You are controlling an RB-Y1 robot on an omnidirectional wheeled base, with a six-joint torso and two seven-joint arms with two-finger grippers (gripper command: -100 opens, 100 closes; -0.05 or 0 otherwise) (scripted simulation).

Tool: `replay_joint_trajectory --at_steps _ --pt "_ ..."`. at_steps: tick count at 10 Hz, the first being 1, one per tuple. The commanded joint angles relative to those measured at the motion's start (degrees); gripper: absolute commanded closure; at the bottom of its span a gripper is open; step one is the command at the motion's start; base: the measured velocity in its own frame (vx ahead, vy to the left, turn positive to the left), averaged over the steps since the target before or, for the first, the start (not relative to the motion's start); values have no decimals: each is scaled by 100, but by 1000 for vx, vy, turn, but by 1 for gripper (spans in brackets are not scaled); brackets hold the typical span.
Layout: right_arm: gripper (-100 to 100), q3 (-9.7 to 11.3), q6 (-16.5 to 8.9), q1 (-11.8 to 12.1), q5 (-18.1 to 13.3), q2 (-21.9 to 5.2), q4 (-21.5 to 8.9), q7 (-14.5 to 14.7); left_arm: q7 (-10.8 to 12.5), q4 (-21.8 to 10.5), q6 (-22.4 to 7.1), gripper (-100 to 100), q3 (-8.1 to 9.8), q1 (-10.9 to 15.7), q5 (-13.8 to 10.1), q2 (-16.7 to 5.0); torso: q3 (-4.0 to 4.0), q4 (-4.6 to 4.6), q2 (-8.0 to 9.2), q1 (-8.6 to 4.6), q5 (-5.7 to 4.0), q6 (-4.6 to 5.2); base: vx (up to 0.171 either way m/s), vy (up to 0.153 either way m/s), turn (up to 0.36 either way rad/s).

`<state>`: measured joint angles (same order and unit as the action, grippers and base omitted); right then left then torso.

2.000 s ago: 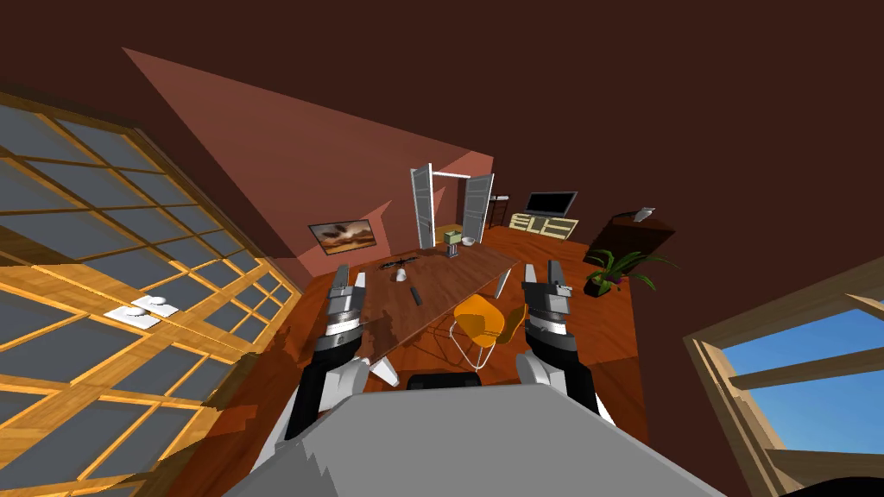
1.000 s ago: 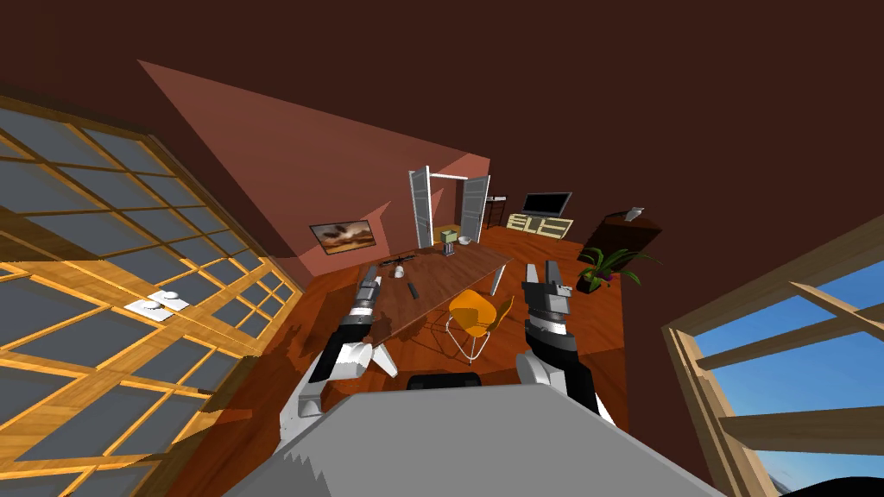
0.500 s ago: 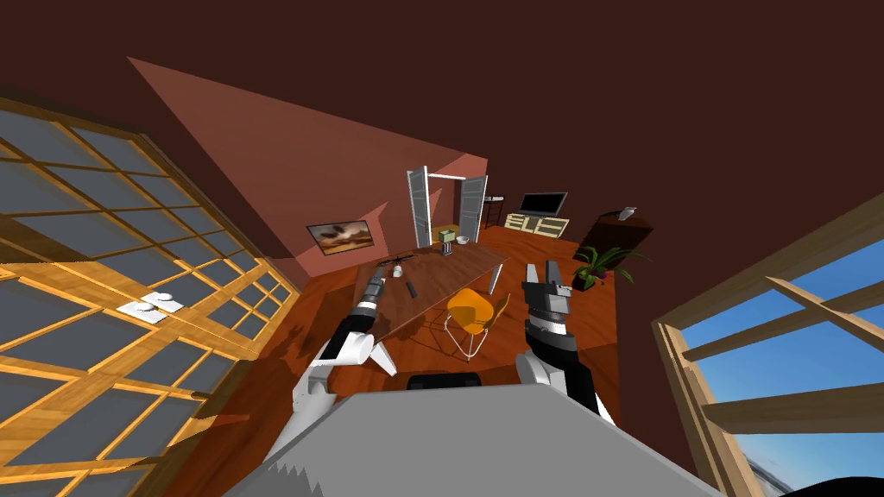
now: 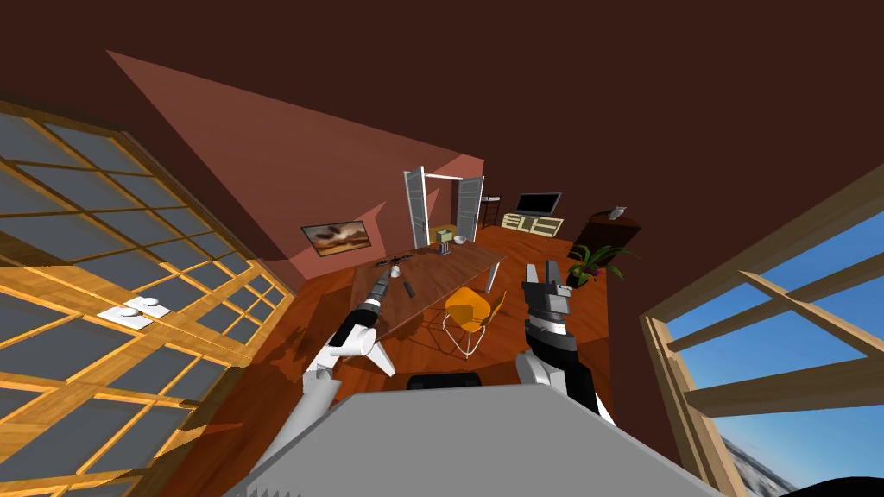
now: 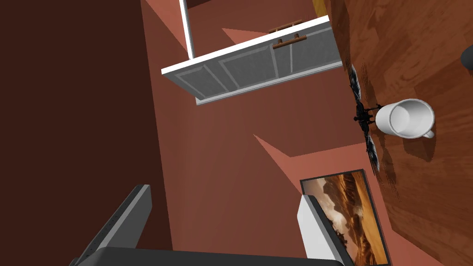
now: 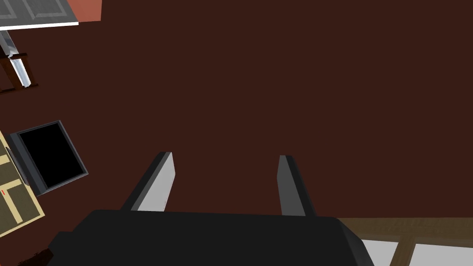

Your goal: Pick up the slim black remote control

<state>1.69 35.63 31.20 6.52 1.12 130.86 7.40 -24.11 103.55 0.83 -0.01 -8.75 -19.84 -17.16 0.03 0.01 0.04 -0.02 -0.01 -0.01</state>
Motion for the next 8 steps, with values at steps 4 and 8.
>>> replay_joint_trajectory --at_steps 4,8 --pt "0 0 0 0 0 0 0 0 -338 -782 -630 -100 -18 526 -306 -235 -2 0 -3 1 0 2 -11 -6 -62" --pt "0 0 0 0 0 0 0 0 -649 -1474 -1206 -100 -46 964 -569 -435 -4 -1 -7 3 0 2 -3 -2 -82"
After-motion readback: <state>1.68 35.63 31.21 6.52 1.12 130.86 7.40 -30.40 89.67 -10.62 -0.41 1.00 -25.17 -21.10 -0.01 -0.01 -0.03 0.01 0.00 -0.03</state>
